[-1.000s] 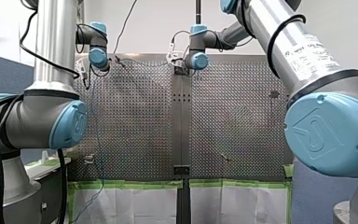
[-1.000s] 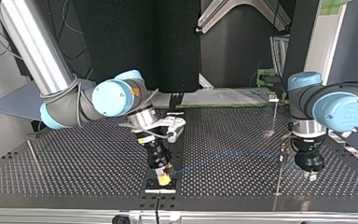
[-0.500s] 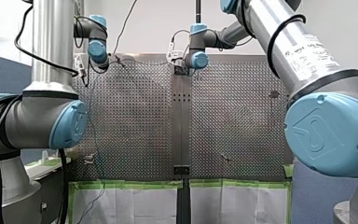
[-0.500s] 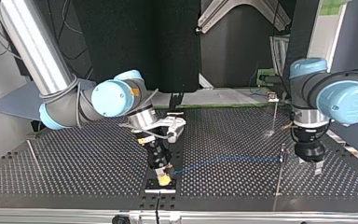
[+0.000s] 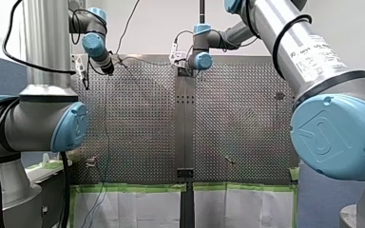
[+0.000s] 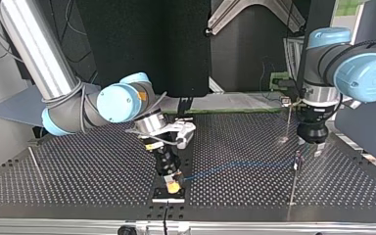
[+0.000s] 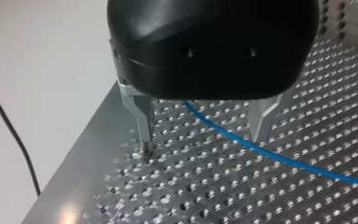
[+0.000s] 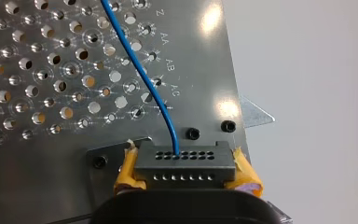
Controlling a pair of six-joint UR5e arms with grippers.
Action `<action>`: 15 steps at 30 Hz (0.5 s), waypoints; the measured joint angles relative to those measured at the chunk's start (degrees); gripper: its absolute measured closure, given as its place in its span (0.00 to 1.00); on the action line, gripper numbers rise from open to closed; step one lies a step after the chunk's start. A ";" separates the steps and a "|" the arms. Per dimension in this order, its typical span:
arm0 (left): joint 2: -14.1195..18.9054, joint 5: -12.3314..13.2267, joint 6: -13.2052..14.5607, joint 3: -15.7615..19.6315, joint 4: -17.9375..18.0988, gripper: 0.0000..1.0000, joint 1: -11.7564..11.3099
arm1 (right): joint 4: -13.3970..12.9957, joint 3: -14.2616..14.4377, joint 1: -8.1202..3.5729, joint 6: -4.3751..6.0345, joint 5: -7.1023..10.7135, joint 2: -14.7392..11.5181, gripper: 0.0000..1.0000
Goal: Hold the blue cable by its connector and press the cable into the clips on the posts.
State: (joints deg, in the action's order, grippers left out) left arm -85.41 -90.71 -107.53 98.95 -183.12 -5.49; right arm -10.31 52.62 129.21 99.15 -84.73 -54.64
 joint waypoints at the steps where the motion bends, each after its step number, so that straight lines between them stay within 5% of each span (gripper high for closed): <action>1: 0.51 0.07 -0.03 0.36 -0.54 0.00 0.05 | 0.01 0.00 -0.01 0.00 0.00 0.00 1.00; 15: 6.97 2.37 3.95 0.91 -6.96 0.00 0.18 | 0.27 0.00 -0.17 0.00 0.00 0.00 1.00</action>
State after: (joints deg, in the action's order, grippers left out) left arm -78.44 -88.33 -103.59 99.87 -190.08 -5.30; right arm -10.04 52.62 129.04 99.16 -84.73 -54.64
